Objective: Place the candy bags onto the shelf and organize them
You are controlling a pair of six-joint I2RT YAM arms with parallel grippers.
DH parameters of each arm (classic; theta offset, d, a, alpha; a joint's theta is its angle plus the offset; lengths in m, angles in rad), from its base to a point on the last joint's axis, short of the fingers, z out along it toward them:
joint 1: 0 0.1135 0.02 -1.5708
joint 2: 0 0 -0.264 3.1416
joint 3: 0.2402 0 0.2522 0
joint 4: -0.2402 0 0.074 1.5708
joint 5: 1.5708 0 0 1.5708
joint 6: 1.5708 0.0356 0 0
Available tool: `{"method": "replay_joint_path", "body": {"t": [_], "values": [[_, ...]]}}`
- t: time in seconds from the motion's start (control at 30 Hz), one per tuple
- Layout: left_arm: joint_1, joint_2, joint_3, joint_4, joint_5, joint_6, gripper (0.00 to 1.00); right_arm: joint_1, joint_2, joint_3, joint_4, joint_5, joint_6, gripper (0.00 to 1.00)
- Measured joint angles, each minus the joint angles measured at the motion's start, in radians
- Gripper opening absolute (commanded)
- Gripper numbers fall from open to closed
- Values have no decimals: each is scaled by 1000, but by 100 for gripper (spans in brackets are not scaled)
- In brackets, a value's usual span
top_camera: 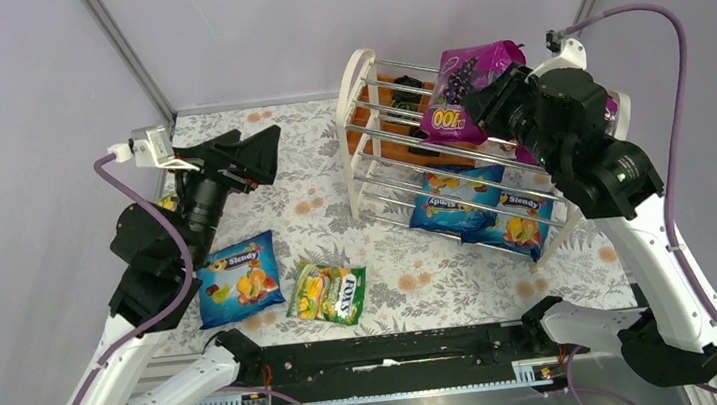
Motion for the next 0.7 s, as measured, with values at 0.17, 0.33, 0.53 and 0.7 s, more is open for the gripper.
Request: {"method": "replay_joint_path", "body": {"t": [0.17,0.33,0.53,0.7], "values": [[0,-14,-29,-18,-53,37,99,0,21,18,-30,29,-7,29],[0,4,-33,-25,-52,39,99,0,27,35,-53,35,-6,37],[0,10,-50,-29,-40,35,99,0,27,38,-70,61,-7,40],[0,11,-54,-35,-33,33,99,-5,34,43,-74,66,-17,50]]}}
